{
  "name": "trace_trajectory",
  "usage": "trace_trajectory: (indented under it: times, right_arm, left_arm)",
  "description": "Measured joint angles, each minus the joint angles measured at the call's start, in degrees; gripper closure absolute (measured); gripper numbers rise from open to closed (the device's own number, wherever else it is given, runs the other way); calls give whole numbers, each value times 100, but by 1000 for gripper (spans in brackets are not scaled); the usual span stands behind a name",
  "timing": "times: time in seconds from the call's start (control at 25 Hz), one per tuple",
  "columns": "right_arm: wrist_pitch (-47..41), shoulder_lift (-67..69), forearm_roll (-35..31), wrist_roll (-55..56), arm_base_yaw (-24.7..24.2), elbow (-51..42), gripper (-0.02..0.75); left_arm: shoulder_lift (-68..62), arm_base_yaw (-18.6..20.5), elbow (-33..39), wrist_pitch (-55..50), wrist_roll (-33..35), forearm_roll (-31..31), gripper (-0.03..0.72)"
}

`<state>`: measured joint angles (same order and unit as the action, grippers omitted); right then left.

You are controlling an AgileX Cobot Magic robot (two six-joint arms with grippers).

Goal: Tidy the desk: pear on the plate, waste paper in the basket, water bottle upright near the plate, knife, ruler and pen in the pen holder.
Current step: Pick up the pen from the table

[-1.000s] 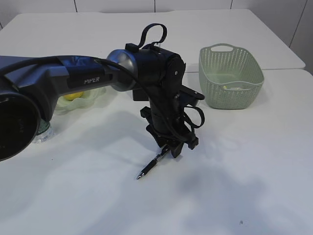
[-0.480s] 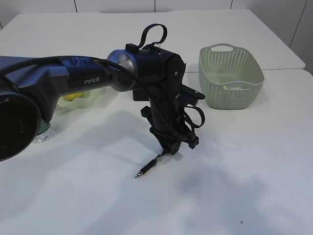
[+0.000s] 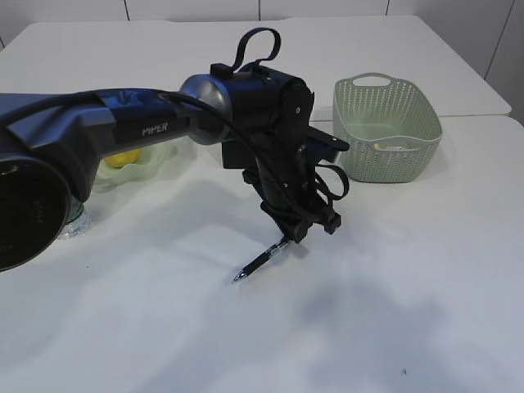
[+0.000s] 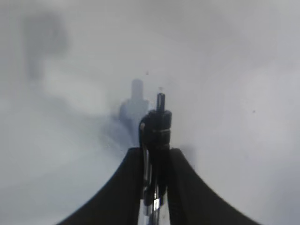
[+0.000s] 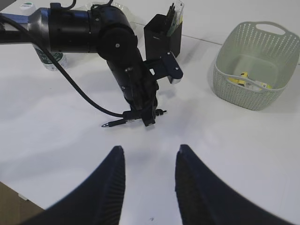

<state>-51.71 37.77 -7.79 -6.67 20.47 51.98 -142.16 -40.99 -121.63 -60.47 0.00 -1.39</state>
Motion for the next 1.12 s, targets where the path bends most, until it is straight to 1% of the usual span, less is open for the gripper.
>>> trace_trajectory:
  times: [0.32, 0.56, 1.04, 1.12]
  right_arm:
    - [0, 0, -22, 0, 0, 0, 438]
    - [0, 0, -22, 0, 0, 0, 439]
    - [34, 0, -25, -20, 0, 0, 438]
    - [45, 0, -25, -20, 0, 0, 438]
  left_arm:
    - [0, 0, -493, -69, 0, -198, 603]
    - [0, 0, -837, -293, 0, -236, 606]
    - [540, 0, -897, -469, 0, -138, 606]
    - [622, 0, -900, -517, 0, -36, 606]
